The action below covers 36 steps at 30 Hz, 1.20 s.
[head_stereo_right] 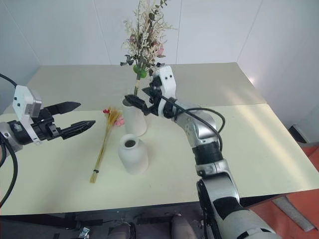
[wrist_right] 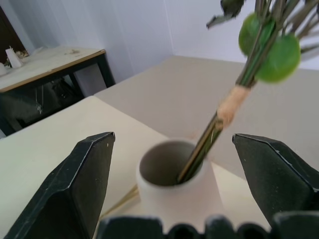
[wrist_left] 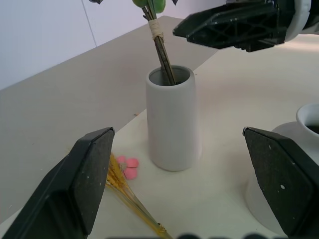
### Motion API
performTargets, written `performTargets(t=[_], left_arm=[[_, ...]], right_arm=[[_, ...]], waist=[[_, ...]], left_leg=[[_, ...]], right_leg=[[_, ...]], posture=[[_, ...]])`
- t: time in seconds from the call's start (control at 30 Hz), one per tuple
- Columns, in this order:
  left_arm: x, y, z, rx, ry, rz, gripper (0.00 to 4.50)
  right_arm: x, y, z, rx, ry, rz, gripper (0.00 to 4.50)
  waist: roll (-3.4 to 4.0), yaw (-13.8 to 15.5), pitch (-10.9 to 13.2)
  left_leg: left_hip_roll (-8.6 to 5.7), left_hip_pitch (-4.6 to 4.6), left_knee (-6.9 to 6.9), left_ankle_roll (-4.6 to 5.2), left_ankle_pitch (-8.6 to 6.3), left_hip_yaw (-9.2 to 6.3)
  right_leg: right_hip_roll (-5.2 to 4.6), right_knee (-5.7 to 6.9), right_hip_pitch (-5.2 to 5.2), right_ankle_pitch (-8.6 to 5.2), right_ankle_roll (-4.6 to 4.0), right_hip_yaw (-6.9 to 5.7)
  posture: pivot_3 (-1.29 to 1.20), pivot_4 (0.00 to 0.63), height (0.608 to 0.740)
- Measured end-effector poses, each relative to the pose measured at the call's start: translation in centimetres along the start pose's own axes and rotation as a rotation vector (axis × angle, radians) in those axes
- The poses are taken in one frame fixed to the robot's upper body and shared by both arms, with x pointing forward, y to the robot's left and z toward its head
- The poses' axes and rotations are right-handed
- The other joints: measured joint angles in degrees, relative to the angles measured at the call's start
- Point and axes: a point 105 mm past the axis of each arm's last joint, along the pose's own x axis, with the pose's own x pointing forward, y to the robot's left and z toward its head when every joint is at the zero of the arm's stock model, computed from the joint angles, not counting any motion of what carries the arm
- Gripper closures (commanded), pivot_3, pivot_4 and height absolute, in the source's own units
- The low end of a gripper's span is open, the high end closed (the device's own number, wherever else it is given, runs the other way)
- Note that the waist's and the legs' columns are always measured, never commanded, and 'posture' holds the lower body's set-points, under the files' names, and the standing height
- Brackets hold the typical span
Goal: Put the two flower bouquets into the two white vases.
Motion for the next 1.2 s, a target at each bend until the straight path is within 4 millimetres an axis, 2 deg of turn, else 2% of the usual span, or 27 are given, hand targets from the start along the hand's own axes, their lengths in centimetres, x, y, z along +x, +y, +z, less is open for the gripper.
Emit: performTargets(t=[0.2,0.37,0.5,0.63,0.83,0.97,1.2], left_arm=[[0.0,-0.3,-0.3,-0.006,0.003,0.001,0.0],[-0.1,-0.7,-0.7,-0.013,0.009,0.004,0.0],[-0.4,-0.7,-0.6,-0.006,0.006,0.016,0.0],[-0.6,-0.9,-1.0,-0.013,0.015,0.019,0.0],[-0.5,-0.9,-0.7,-0.006,0.006,0.016,0.0],[-0.3,-0.8,-0.6,-0.006,0.003,0.009,0.0],[0.1,-0.4,-0.9,-0.005,0.023,0.007,0.0]], right_arm=[[1.8,-1.5,-0.7,0.089,0.028,-0.035,0.02],[2.5,-0.9,0.2,0.114,-0.014,0.012,0.02],[2.3,0.1,1.6,0.116,-0.076,0.092,0.02],[0.9,0.8,2.8,0.075,-0.127,0.159,0.02],[0.5,1.6,0.4,-0.001,-0.039,0.185,0.02],[-0.4,0.4,-0.9,-0.024,0.005,0.136,0.02],[-3.4,-1.5,-2.6,-0.039,0.062,0.056,0.02]], waist=[[0.0,0.1,0.0],[0.0,0.1,0.0],[0.0,0.1,0.0],[0.0,0.1,0.0],[0.0,0.1,0.0],[0.0,0.1,0.0],[0.0,0.3,0.0]], left_leg=[[0.0,-0.05,-0.01,0.0,0.0,-0.01],[0.01,-0.04,0.0,0.0,0.0,-0.02],[0.01,-0.04,-0.01,0.0,0.0,-0.03],[0.01,-0.04,-0.01,0.0,0.0,-0.03],[0.0,-0.02,-0.01,0.0,0.0,-0.03],[0.0,-0.03,-0.01,0.0,0.0,-0.03],[0.0,-0.02,-0.01,0.0,0.0,-0.03]], right_leg=[[0.0,-0.02,0.0,0.0,-0.01,-0.01],[0.0,0.0,-0.01,0.01,-0.01,-0.02],[0.0,0.0,-0.01,0.01,-0.01,-0.02],[-0.01,0.0,0.0,0.0,-0.01,-0.03],[0.0,0.01,0.0,0.01,0.0,-0.02],[0.0,0.0,0.0,0.0,-0.01,-0.02],[0.0,0.01,0.0,0.0,0.0,-0.02]], posture=[[0.0,0.15,0.74],[0.0,0.15,0.74],[0.0,0.15,0.74],[0.0,0.15,0.74],[0.0,0.15,0.74],[0.0,0.15,0.74],[0.0,0.15,0.74]])
